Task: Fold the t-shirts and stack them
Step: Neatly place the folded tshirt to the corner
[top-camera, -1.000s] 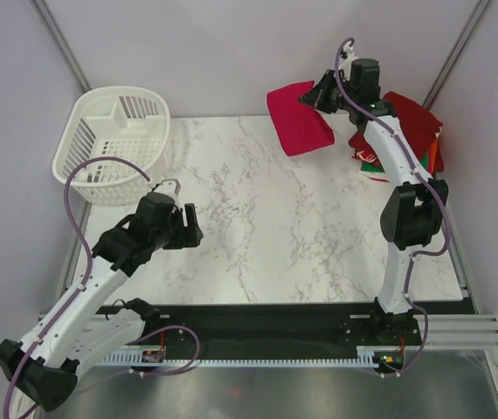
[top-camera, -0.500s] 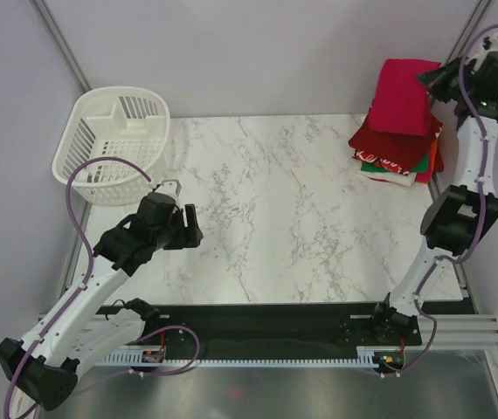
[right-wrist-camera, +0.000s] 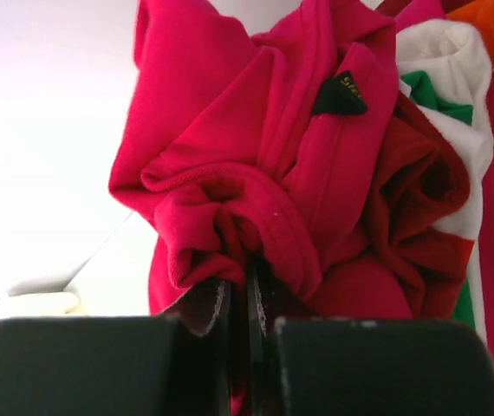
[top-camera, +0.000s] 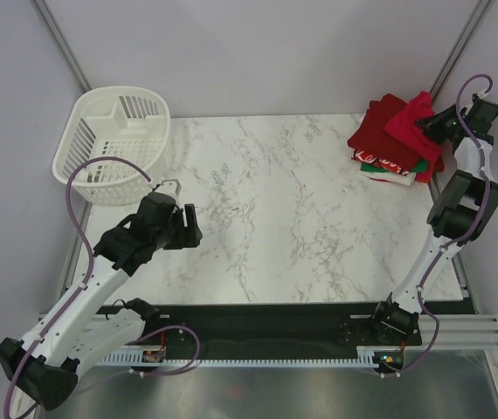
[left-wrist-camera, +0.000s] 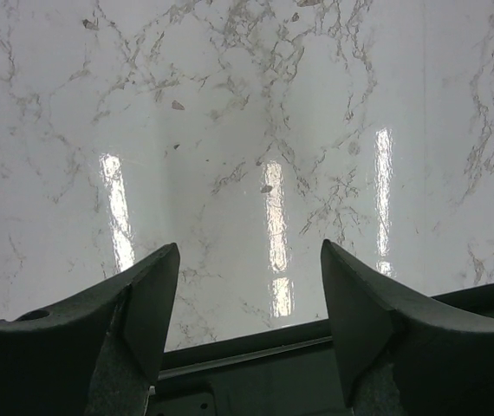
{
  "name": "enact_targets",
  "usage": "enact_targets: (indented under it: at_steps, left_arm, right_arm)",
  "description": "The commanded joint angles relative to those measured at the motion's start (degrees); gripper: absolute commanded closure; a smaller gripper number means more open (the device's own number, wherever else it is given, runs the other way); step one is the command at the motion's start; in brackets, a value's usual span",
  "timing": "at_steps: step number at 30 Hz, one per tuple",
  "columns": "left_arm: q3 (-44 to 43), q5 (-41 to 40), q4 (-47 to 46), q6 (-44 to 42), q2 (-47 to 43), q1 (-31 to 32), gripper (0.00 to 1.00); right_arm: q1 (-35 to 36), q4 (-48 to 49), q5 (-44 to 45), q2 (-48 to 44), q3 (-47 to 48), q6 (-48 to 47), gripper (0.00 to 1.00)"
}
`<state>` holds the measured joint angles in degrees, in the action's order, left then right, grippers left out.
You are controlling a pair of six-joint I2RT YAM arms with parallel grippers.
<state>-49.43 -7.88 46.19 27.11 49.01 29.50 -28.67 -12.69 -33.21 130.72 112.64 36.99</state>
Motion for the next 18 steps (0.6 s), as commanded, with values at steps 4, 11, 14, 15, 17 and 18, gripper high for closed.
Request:
enact_targets:
  at_steps: [4,11,14,15,17,18]
  left_arm:
    - [-0.1,-2.0,-1.4,-1.5,-1.7,-0.1,0.27]
    - [0.0,-3.5,-1.3,-1.2,-5.2,-0.1,0.27]
    - [0.1,-3.8,-1.4,-1.1,-6.0,-0.1,0.27]
    - [0.1,-3.9,-1.4,-1.1,-6.1,-0.1,0.27]
    - [0.0,-3.9,-1.3,-1.1,-6.6,-0.1,0.27]
    - [0.1,-4.0,-1.4,-1.1,-6.7,-0.1,0.27]
  right_arm:
    - [0.4,-3.8,1.9,-10.6,5.7,3.1,0.94]
    - [3.7,-3.2,-5.2,-16.1,13.4,9.4,0.97]
    - [6.8,-2.7,-7.4,-16.9,15.7,11.9,0.97]
    - [7.5,-2.3,-8.1,-17.1,16.2,12.6,0.97]
    - [9.2,-0.6,-9.8,-16.9,17.6,14.4,0.97]
    - [9.7,0.3,-10.2,-16.5,18.0,16.3,0.97]
